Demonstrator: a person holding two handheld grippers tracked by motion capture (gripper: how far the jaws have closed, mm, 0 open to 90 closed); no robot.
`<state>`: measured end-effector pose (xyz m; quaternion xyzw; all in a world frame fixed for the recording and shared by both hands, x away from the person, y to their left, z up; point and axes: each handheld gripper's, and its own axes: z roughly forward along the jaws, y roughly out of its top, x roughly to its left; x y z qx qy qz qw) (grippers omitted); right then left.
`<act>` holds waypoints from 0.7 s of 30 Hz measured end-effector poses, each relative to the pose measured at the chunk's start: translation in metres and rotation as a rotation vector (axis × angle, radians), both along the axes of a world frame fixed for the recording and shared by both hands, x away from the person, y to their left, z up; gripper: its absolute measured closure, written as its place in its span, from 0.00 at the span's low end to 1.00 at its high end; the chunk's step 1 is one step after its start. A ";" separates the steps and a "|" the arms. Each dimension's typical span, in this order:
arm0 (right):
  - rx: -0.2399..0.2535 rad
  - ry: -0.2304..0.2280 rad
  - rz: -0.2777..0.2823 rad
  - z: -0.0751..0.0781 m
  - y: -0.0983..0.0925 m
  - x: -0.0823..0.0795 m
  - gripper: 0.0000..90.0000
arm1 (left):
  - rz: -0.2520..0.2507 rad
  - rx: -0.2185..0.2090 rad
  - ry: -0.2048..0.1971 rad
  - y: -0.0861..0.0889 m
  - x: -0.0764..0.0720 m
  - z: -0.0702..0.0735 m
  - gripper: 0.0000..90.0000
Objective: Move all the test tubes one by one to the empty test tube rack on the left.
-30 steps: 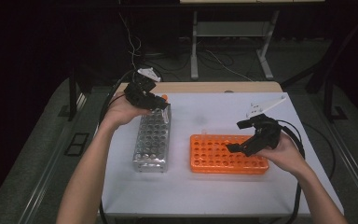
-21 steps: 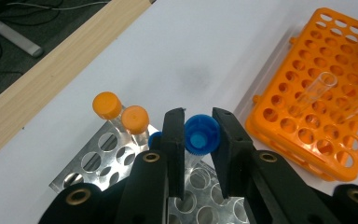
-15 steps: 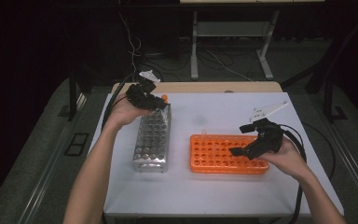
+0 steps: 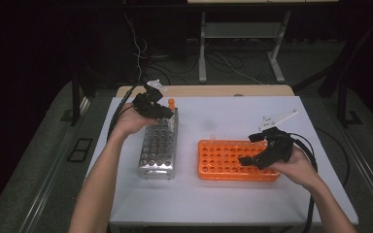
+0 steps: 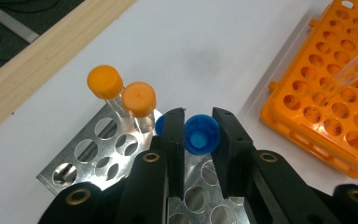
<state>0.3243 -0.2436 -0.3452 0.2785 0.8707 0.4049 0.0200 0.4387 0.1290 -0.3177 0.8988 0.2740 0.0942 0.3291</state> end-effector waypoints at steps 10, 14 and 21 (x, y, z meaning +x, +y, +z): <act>-0.002 0.006 0.002 -0.004 0.000 0.000 0.00 | 0.031 -0.021 0.067 0.002 0.002 -0.008 0.73; -0.009 0.008 0.008 -0.008 0.001 0.001 0.00 | 0.043 -0.034 0.081 0.005 -0.002 -0.002 0.63; -0.025 0.016 0.019 -0.015 0.006 0.000 0.00 | 0.064 -0.082 0.078 0.013 -0.016 0.012 0.44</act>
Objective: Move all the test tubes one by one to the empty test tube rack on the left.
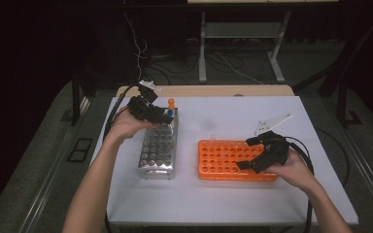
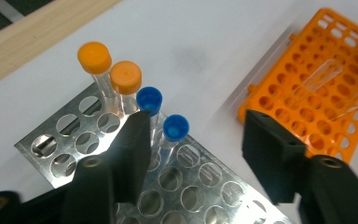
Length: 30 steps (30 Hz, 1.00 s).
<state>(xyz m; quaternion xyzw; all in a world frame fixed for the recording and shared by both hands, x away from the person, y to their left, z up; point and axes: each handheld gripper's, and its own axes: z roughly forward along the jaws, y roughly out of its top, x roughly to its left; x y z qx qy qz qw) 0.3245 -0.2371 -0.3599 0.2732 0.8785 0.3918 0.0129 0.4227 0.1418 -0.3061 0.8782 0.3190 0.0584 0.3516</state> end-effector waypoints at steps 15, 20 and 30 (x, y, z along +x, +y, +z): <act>-0.052 0.021 0.073 -0.014 0.024 0.000 0.13 | -0.004 -0.049 -0.033 0.004 -0.039 0.019 0.00; -0.053 0.018 0.096 -0.018 0.030 0.001 0.22 | -0.014 -0.054 -0.052 0.005 -0.050 0.019 0.00; -0.075 -0.016 0.107 -0.024 0.042 0.004 0.46 | -0.034 -0.062 -0.063 0.004 -0.062 0.012 0.00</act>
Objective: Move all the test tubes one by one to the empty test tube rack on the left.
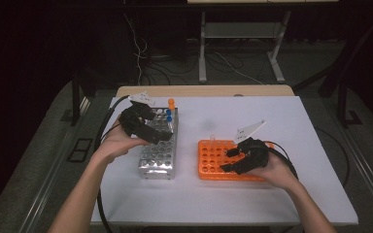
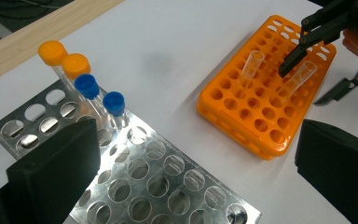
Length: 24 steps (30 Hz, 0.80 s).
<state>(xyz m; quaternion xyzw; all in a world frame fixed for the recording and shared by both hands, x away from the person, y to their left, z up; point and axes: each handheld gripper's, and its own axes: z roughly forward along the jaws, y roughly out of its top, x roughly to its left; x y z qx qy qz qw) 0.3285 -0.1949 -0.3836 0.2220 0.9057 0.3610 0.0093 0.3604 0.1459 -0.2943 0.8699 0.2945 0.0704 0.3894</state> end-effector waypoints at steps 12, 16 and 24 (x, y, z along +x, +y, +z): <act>-0.051 -0.052 0.000 -0.007 0.014 0.004 0.73 | -0.025 0.006 -0.012 -0.005 -0.008 -0.004 0.00; -0.062 -0.075 -0.001 -0.008 0.018 0.003 0.82 | -0.036 0.014 -0.016 -0.008 -0.009 -0.004 0.00; -0.070 -0.095 0.012 -0.003 0.023 0.003 0.83 | -0.055 0.018 -0.014 -0.013 -0.010 -0.004 0.00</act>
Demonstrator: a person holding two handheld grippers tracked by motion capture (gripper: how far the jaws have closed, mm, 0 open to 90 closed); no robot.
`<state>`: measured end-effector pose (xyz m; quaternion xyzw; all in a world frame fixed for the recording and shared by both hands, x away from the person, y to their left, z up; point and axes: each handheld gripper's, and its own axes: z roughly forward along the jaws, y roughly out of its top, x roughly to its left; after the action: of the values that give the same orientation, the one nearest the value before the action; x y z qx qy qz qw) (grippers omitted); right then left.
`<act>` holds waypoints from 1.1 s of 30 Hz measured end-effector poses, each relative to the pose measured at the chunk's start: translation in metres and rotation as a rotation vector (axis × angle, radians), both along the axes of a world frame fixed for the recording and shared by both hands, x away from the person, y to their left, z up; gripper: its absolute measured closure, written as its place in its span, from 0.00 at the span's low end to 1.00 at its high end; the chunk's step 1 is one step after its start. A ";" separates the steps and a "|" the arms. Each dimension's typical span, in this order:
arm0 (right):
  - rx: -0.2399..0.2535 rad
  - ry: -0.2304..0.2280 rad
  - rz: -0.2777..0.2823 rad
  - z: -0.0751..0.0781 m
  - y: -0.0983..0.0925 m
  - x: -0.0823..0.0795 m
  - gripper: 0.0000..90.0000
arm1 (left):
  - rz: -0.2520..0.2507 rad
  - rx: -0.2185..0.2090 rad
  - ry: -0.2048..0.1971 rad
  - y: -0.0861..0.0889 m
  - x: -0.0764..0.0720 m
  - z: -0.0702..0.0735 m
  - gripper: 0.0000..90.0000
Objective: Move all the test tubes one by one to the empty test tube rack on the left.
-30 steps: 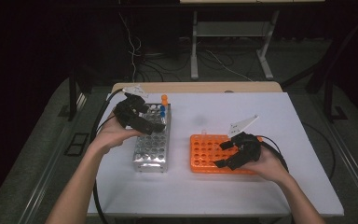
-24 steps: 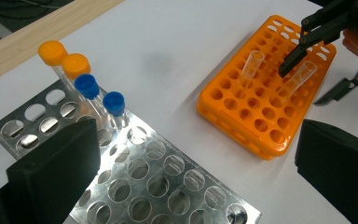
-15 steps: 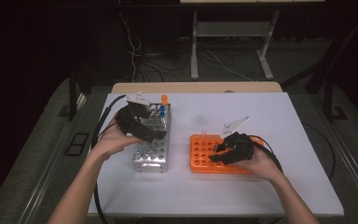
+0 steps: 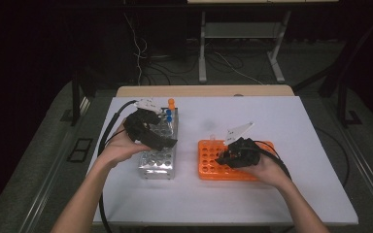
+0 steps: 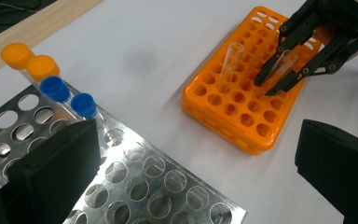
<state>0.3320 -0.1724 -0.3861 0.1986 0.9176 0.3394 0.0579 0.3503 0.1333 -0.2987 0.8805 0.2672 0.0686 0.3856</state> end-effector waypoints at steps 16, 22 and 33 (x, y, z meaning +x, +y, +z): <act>0.029 -0.031 0.019 0.039 -0.005 -0.002 0.83 | -0.075 0.006 -0.005 -0.019 -0.003 0.013 0.00; 0.038 -0.023 0.040 0.055 -0.003 -0.003 0.83 | -0.115 0.011 -0.015 -0.031 -0.006 0.020 0.00; 0.036 -0.016 0.080 0.068 0.008 -0.005 0.83 | -0.209 0.041 -0.018 -0.053 -0.014 0.030 0.01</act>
<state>0.3274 -0.1646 -0.3179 0.1601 0.9180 0.3595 0.0482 0.3359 0.0806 -0.2685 0.9105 0.1690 0.0411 0.3750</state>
